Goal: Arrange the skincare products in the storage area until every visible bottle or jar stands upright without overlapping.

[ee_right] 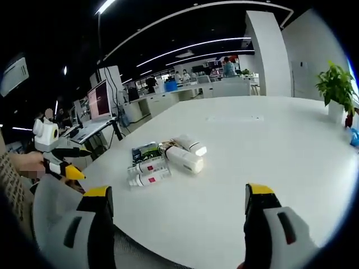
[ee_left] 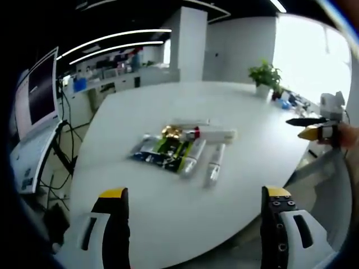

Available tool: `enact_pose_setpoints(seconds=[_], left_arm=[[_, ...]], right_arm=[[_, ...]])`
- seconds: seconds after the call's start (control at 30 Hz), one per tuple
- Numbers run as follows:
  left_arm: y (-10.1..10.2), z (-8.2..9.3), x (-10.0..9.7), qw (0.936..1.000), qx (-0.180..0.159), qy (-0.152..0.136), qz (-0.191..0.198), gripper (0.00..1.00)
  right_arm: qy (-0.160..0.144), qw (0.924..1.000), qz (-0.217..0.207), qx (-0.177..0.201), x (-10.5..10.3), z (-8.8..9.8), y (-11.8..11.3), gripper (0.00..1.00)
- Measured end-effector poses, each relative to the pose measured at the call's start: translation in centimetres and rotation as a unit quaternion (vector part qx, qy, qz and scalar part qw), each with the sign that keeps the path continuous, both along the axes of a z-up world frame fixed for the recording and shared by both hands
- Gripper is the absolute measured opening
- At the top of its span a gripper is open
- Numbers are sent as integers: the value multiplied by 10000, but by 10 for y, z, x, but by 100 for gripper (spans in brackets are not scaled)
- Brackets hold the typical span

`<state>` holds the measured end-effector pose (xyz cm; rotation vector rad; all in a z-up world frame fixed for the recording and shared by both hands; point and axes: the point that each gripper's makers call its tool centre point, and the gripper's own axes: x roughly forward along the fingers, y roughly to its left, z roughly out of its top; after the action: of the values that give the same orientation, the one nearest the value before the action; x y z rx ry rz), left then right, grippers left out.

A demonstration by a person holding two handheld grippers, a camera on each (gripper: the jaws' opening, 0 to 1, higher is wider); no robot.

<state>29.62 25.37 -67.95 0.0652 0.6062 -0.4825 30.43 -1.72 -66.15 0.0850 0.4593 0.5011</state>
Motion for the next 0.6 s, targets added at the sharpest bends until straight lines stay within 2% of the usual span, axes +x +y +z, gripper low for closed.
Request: enact_pose_setpoints(seconds=[0.6], left_arm=[[0,0,0,10000,24,-7,-23,96]], right_arm=[[244,9996,110,-56,3,-9,4,99]])
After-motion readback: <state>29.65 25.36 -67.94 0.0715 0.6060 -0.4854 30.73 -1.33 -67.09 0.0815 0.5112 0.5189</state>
